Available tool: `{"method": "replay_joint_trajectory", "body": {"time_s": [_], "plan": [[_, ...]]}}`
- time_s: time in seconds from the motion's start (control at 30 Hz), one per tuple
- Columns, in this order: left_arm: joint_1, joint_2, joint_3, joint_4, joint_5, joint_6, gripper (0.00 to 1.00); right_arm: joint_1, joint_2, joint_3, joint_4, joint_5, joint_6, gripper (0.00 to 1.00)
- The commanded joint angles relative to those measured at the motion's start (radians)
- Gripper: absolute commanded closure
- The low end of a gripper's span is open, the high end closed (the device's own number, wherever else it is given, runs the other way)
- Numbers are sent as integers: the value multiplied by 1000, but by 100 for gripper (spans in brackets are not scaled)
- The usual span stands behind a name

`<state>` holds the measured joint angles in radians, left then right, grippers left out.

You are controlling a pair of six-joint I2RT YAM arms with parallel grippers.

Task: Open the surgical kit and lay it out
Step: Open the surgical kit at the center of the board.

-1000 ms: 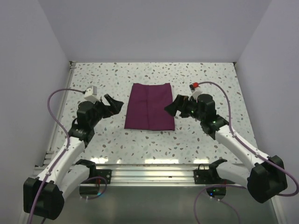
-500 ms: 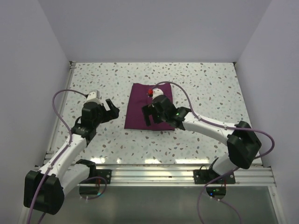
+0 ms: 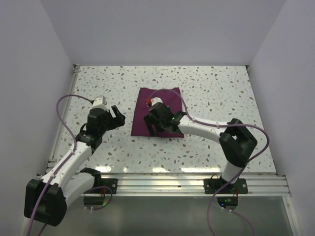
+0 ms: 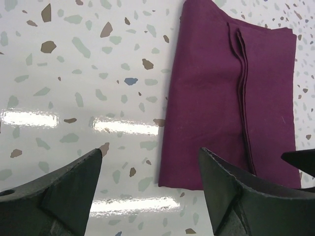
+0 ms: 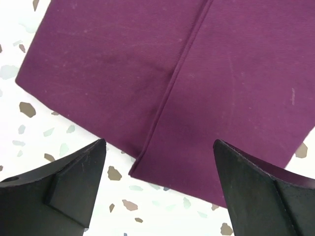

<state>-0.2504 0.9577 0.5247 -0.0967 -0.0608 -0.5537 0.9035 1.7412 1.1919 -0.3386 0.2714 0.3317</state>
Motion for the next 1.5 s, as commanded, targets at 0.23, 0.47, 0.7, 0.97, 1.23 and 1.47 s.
{"method": "replay_joint_trajectory", "body": {"time_s": [0.23,0.47,0.7,0.97,1.23,1.47], "plan": [[-59,-31,-15,-1,-48,-25,19,11,147,124,-109,23,-26,39],[-131,3,15,2,-97,-43,20,11,135,123,-134,71,-17,98],[-317,198,182,-49,-220,-14,22,2,-32,85,-151,237,36,100],[-619,642,529,-159,-422,-21,32,-256,-305,-103,-166,279,173,100],[-684,920,699,-248,-542,-89,32,-388,-365,-241,-255,370,216,45],[-691,984,764,-325,-608,-112,69,-396,-405,-250,-292,462,265,2]]}}
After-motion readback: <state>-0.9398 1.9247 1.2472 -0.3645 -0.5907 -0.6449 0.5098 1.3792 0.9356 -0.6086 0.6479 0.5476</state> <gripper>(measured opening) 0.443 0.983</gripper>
